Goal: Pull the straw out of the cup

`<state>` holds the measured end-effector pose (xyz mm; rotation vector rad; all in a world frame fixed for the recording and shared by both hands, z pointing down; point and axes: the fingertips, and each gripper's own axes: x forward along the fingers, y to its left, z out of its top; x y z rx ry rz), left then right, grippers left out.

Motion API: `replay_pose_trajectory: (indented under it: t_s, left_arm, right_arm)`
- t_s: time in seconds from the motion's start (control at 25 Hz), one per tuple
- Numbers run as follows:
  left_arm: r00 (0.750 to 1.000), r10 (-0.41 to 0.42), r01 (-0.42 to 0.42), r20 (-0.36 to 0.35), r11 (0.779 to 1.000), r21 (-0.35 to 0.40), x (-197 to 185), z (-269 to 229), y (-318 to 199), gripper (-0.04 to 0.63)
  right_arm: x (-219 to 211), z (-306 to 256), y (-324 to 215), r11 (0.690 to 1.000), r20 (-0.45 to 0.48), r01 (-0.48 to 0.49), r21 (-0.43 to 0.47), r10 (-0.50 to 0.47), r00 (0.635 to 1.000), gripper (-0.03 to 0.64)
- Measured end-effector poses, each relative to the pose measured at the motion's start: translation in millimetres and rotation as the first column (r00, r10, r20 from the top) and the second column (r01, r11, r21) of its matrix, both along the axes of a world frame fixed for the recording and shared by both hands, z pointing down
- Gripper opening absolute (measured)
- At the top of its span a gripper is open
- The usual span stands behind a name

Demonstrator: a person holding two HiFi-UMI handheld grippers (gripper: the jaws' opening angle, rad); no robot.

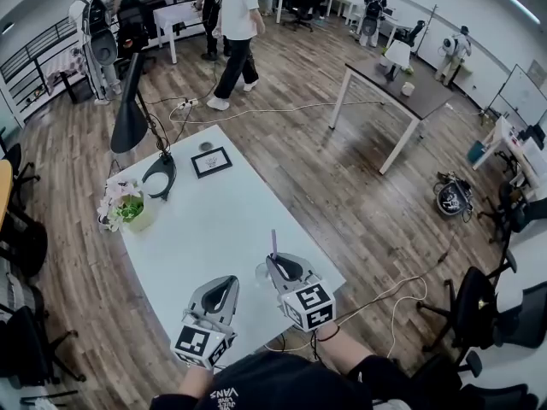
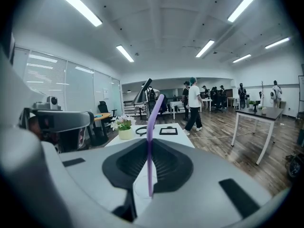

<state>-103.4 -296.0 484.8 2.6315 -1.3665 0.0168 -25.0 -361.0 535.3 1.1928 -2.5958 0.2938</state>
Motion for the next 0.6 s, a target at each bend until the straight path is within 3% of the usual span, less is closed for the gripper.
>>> replay_pose_trajectory:
  t_s: [0.6]
  left_arm:
    - [1.0,0.007,-0.007,-0.004,1.0,0.02,18.0,-10.3,28.0,0.011]
  right_arm:
    - [23.9,-64.8,44.7,0.994,0.089,-0.007,0.111,-0.003,0.996,0.04]
